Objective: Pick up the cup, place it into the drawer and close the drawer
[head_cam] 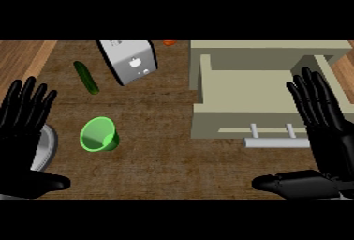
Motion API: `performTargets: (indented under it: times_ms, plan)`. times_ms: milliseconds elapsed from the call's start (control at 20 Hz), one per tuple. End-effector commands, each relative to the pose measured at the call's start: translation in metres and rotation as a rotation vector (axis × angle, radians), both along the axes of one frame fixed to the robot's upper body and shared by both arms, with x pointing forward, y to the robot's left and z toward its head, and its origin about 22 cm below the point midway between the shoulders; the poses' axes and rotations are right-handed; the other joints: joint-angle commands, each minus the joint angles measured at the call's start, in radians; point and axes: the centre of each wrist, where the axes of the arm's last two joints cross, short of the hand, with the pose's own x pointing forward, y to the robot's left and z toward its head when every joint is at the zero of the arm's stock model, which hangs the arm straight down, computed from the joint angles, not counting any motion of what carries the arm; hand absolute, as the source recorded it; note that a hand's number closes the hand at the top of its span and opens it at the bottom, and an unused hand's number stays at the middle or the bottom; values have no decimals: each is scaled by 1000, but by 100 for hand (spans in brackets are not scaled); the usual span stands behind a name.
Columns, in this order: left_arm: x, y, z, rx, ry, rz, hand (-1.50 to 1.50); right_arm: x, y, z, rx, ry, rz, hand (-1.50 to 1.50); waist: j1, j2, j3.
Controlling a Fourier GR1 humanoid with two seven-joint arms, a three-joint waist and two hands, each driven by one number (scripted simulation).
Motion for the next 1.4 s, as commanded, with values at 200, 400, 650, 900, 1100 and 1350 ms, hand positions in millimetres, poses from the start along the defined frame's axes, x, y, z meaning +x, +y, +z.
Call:
performTargets:
  times_ms: [200,400,650,900,1100,1350]
  plan:
    - [19,34,-65,15,104,47,-150,20,-11,-6,-4,22,15,-150,-6,2,1]
    - [44,30,-57,48,185,58,-150,21,-19,7,-17,-10,31,-150,-9,1,1]
    - [34,56,-107,31,205,108,-150,29,-31,2,-8,-21,23,-150,-8,2,1]
    - [17,61,-140,76,257,149,-150,27,-21,28,-9,-27,18,-150,-6,0,1]
    - [15,69,-160,89,269,141,-150,32,-9,5,-18,-21,23,-150,-4,0,1]
    - [20,62,-199,83,291,156,-150,38,-26,0,-26,-16,3,-150,-9,1,1]
